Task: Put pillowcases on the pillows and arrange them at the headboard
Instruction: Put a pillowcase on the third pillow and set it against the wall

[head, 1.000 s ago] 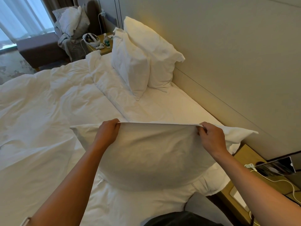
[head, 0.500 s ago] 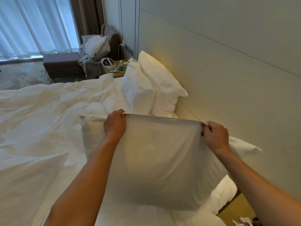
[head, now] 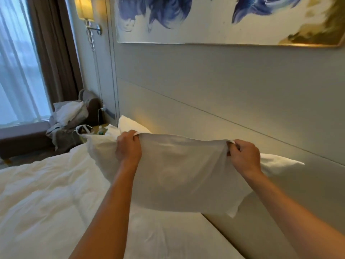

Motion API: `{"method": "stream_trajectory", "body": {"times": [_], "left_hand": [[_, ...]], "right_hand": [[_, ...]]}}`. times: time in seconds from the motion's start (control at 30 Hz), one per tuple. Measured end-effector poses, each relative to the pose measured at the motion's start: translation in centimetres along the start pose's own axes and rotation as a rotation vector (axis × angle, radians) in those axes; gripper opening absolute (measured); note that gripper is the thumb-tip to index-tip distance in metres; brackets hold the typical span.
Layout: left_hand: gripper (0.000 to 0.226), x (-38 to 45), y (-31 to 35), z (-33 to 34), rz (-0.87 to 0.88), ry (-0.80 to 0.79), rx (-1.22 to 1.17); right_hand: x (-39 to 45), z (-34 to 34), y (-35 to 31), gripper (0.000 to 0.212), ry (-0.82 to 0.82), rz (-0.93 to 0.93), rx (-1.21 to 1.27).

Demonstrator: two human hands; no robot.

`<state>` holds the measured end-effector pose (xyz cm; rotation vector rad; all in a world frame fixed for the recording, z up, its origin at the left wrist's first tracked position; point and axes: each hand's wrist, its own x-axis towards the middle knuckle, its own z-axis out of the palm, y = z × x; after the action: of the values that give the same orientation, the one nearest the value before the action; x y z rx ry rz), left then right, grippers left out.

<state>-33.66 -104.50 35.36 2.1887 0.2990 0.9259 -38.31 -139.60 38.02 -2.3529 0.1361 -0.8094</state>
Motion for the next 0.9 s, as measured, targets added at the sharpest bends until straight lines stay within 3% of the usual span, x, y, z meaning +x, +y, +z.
{"method": "stream_trajectory", "body": {"times": [0.07, 0.17, 0.27, 0.53, 0.77, 0.9], "left_hand": [[0.031, 0.6, 0.3, 3.4, 0.098, -0.081, 0.063], [0.029, 2.4, -1.5, 3.3, 0.199, -0.100, 0.132], [0.027, 2.4, -4.4, 6.8, 0.280, -0.244, 0.297], [0.029, -4.4, -13.6, 12.8, 0.209, -0.592, 0.497], [0.029, -2.2, -14.5, 14.8, 0.215, -0.565, 0.453], [0.028, 0.6, -14.0, 15.5, 0.253, -0.514, 0.413]], "right_hand": [[0.4, 0.4, 4.1, 0.035, -0.025, 0.051, 0.029], [-0.6, 1.1, 5.1, 0.033, -0.069, 0.045, 0.075], [-1.8, 4.4, 9.3, 0.033, -0.132, 0.101, 0.066], [-8.1, 12.9, 17.8, 0.040, -0.325, 0.236, -0.031], [-7.4, 15.0, 17.1, 0.040, -0.290, 0.263, -0.028], [-6.4, 14.6, 15.2, 0.043, -0.156, 0.241, -0.069]]}}
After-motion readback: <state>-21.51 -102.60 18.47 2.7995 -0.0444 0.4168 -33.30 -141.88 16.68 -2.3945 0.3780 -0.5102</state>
